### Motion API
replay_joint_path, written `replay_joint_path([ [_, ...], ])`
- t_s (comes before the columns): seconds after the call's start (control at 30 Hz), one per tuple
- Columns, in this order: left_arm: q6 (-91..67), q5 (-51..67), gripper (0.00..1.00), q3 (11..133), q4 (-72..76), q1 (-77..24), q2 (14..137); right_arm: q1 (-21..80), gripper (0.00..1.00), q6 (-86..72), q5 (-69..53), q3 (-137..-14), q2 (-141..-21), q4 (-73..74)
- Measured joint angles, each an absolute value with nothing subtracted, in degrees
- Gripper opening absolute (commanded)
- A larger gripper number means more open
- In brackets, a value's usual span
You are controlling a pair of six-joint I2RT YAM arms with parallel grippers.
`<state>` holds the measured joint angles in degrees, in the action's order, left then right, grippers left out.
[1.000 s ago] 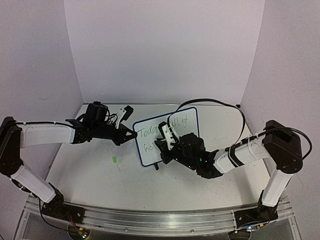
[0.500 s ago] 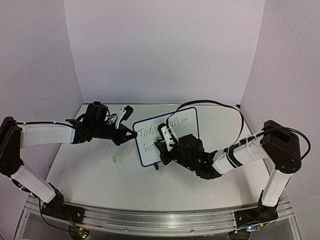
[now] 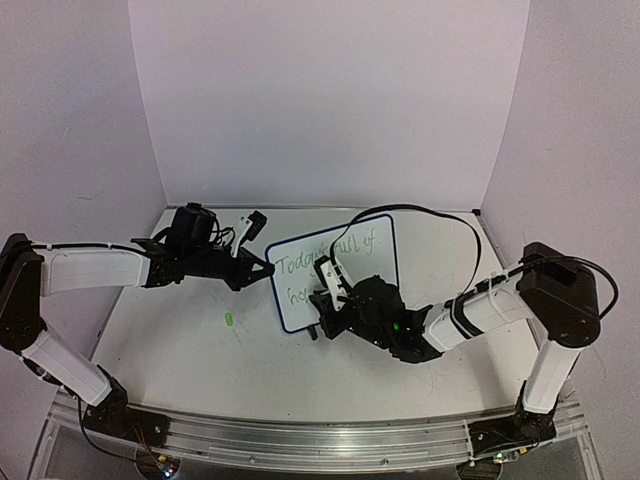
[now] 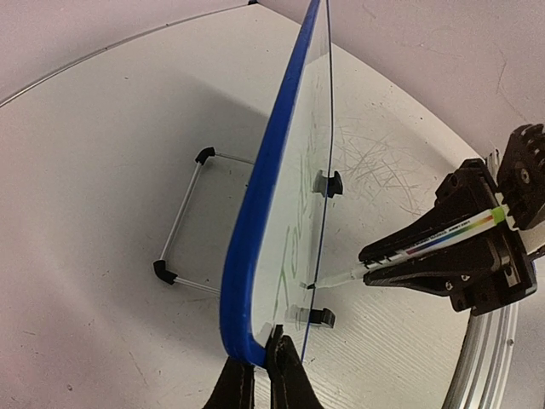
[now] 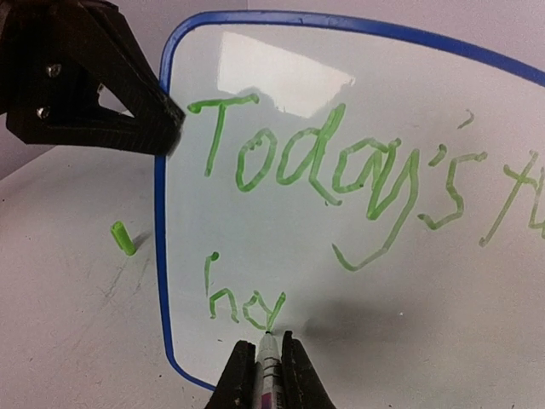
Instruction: Write a sentence on the whiteboard
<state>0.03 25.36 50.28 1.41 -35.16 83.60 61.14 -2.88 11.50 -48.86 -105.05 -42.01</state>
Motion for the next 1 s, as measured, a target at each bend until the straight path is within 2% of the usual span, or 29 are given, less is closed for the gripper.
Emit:
replay_joint_path([
  [1.0,0.03,25.39,0.00,50.28,1.34,-35.16,83.53,61.37,0.00,-2.00,11.31,-49.42,-102.36,-42.53],
])
